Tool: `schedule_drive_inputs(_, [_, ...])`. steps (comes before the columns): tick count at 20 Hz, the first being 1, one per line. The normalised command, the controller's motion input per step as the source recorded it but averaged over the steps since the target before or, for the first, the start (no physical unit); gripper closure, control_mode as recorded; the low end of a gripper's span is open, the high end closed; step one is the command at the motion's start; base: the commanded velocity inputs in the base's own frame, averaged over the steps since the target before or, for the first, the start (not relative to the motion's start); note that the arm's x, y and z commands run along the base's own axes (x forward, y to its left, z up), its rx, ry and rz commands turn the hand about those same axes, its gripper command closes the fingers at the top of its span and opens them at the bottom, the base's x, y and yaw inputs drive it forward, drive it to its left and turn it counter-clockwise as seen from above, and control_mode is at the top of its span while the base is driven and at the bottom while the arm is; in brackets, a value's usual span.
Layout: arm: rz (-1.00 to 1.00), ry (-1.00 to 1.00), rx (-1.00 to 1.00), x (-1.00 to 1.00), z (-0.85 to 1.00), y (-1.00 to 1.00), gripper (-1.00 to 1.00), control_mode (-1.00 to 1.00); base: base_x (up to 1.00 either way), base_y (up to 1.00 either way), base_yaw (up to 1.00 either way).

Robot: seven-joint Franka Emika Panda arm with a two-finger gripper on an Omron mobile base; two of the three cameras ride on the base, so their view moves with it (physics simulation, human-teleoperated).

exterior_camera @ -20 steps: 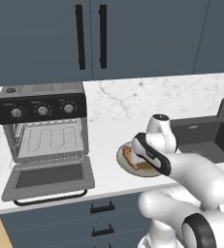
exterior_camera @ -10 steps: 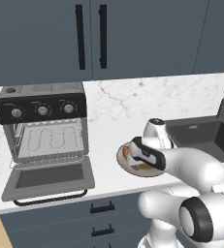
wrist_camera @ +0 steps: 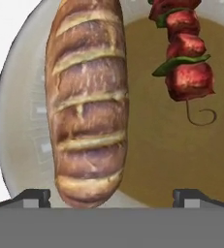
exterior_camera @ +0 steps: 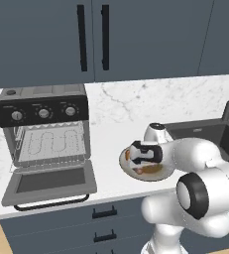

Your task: Pick up the kebab skewer and baguette bread, and place them inside the toaster oven. Close the toaster oven door and start by setting the timer.

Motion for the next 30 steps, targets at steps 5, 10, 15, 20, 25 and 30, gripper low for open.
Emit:
schedule_drive_inputs(5, [0.0,0.0,0.03,0.23,-0.21,0.03,-1.0,-1.0,0.0,0.0,0.0])
schedule_drive_inputs(10, [0.0,0.0,0.04,0.01,-0.11,0.08,-1.0,-1.0,0.0,0.0,0.0])
schedule_drive_inputs(15, [0.0,0.0,0.01,-0.04,-0.22,0.15,1.0,-1.0,0.0,0.0,0.0])
schedule_drive_inputs(20, [0.01,-0.04,0.0,-0.16,0.28,0.12,1.0,-1.0,0.0,0.0,0.0])
schedule_drive_inputs(25, [0.09,-0.02,0.02,-0.93,0.99,0.67,1.0,-1.0,0.0,0.0,0.0])
schedule_drive_inputs(30, [0.07,0.0,0.0,-0.99,0.97,0.99,1.0,-1.0,0.0,0.0,0.0])
